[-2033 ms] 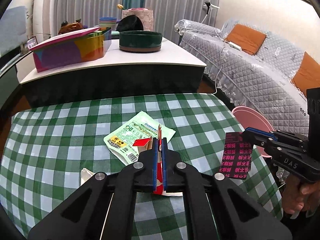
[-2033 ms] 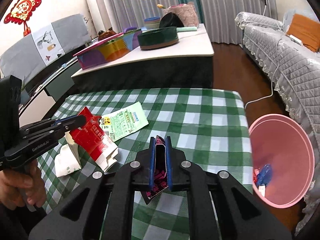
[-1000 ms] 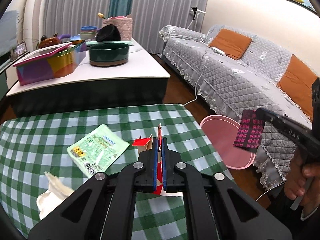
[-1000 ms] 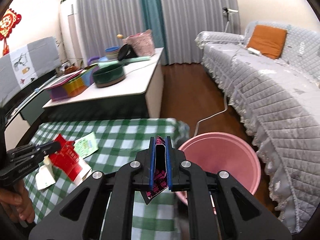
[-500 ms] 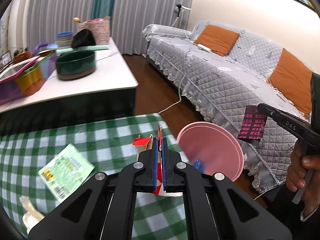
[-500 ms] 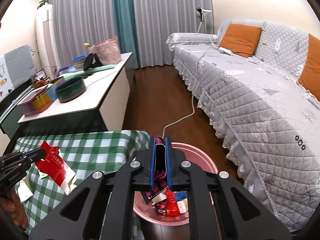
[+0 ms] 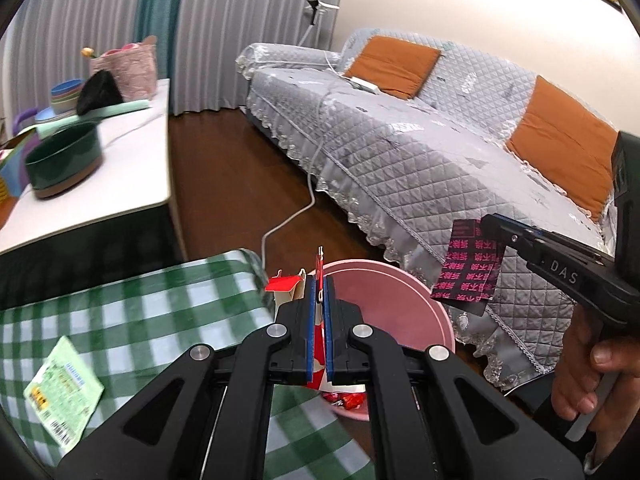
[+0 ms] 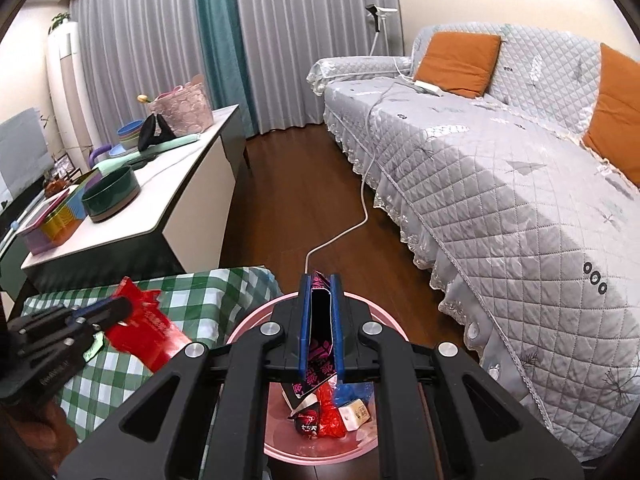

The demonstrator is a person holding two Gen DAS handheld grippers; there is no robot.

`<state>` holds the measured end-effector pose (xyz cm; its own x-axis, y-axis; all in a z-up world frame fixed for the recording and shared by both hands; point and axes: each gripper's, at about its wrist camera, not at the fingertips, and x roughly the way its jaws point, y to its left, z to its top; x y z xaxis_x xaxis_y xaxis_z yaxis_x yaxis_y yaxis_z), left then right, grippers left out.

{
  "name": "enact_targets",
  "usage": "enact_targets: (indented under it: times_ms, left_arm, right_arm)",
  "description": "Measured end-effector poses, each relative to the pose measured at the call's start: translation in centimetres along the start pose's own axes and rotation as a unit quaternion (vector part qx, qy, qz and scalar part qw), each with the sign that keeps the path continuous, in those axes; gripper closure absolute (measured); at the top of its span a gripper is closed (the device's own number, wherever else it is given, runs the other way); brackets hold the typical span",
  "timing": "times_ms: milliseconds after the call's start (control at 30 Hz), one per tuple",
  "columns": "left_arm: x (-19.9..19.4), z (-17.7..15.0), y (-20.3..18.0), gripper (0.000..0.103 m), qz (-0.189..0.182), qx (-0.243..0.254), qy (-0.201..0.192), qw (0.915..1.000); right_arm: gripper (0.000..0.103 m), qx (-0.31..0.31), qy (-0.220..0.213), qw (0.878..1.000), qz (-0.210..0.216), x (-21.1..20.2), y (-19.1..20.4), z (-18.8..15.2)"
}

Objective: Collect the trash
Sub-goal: 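Carry the red and magenta packets over the pink bin with both tools, then open the left tool to drop the red packet while the right tool releases the magenta packet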

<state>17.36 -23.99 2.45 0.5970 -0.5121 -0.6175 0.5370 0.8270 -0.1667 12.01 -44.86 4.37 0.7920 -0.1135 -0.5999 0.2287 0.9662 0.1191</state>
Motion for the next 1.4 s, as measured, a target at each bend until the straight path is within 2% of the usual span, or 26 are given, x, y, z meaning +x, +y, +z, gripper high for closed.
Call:
enact_targets:
  times_ms: [300,600,633,700,733,767,1067,1400]
  left_arm:
    - [2.7,0.3,-1.3,0.1,-0.01,0.01,0.016,0.9998]
    - [3.7,1.1,-1.9,0.099,-0.022,0.012,0.033,0.9992]
    - [3.9,1.1,-1.9,0.098,-0.026,0.01,0.038,0.9989]
    - [4.0,1.3,-1.9,0.09,-0.03,0.007,0.044,0.9986]
    - [3.9,1.4,-1.9,0.086,-0.028,0.008,0.041,0.9987]
    - [3.7,1.4,-1.9,0.086,-0.024,0.01,0.038,0.9989]
    - [1.9,1.1,-1.0,0.086,-0.013,0.002,0.026,0.9996]
    - [-2.7,0.8,1.3,0.086,0.01,-0.01,0.002,0.9999]
  right_arm:
    - [0.093,0.024,0.008,1.0,-0.002,1.0,-1.5,-0.1]
    - [0.092,0.031,0.012,0.999,0.002,1.4,-1.6,-0.1]
    - [0.091,0.031,0.012,0.999,-0.001,1.4,-1.6,-0.1]
    - [0.075,0.032,0.015,0.999,-0.009,1.5,-1.7,-0.1]
    - [0.062,0.035,0.016,0.999,-0.009,1.6,-1.8,-0.1]
    - [0.058,0.037,0.017,0.999,-0.008,1.6,-1.9,-0.1]
    - [0.055,0.05,0.009,0.999,-0.004,1.2,-1.7,0.1]
    - [0.055,0.037,-0.004,0.999,0.012,0.5,0.2,-0.2]
